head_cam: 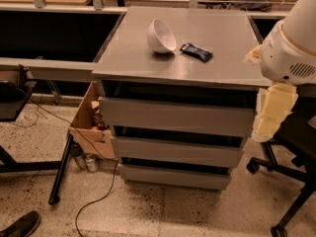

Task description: Open top drawer

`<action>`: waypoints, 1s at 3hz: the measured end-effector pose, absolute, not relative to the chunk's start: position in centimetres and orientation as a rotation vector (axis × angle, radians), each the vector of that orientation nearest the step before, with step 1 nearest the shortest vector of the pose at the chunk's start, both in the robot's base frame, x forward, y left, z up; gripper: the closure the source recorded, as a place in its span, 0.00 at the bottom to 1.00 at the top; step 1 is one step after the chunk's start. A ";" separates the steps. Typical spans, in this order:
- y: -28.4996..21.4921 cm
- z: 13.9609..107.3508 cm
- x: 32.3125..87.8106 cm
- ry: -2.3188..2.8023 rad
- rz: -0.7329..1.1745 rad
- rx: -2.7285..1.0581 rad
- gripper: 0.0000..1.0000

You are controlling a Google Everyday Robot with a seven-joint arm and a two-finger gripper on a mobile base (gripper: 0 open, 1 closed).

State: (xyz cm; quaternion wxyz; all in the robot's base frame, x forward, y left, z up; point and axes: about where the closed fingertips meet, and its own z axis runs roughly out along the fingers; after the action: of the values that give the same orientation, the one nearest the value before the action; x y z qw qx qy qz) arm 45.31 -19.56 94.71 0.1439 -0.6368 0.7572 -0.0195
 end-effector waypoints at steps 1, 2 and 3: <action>-18.7 90.8 47.3 2.184 -0.017 -1.878 0.00; -18.4 86.5 48.9 2.183 -0.022 -1.937 0.00; -18.7 82.5 50.4 2.181 -0.039 -1.995 0.00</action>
Offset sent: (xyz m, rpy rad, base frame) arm 0.0559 0.0118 -0.1363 -0.0737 0.0944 0.0872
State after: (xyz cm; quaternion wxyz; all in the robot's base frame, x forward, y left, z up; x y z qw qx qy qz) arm 50.41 -18.69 82.53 0.0929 -0.6720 0.7346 -0.0130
